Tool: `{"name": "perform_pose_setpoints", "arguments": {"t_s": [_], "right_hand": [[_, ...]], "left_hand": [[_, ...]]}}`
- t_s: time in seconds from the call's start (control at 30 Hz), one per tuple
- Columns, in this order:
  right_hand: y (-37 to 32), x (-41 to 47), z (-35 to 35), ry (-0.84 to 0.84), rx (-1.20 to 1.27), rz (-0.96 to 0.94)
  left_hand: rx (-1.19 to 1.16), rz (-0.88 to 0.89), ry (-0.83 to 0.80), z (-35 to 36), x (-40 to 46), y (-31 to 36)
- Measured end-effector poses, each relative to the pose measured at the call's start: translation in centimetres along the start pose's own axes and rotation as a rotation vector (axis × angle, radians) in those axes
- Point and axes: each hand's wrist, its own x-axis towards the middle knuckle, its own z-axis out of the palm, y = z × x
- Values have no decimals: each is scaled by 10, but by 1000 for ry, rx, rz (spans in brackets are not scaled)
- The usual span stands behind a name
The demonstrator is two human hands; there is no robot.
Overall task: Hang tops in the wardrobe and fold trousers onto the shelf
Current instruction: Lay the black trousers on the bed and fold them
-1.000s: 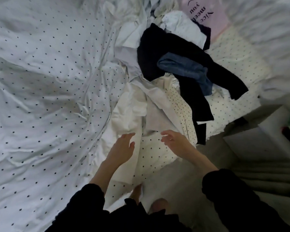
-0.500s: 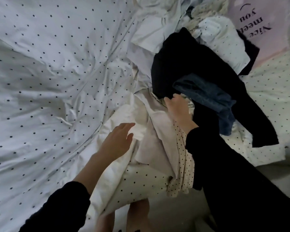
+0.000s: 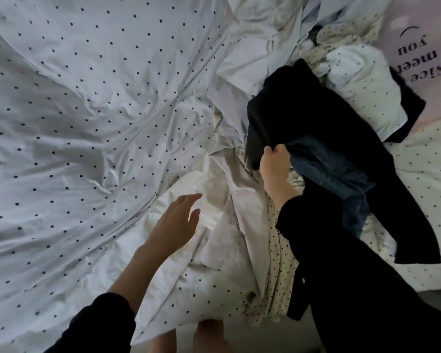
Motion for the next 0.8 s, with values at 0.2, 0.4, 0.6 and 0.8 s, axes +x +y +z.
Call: {"name": "perform_pose_setpoints", "arguments": {"t_s": [0.2,0.4,0.6,0.8], "right_hand": [[-46,-34,-76,50,77,-292],[-118,-82,-145,-68,230,-512],[-160,-137,-171,-160,315,-634],[-156,-164,-143,-271,256,-658]], "left_hand": [[-5,96,53,-36,-2,54],[52,301,303,-90,-14,115],[153,206,410,-135,-40,123],[82,15,512,-143,-73,84]]}}
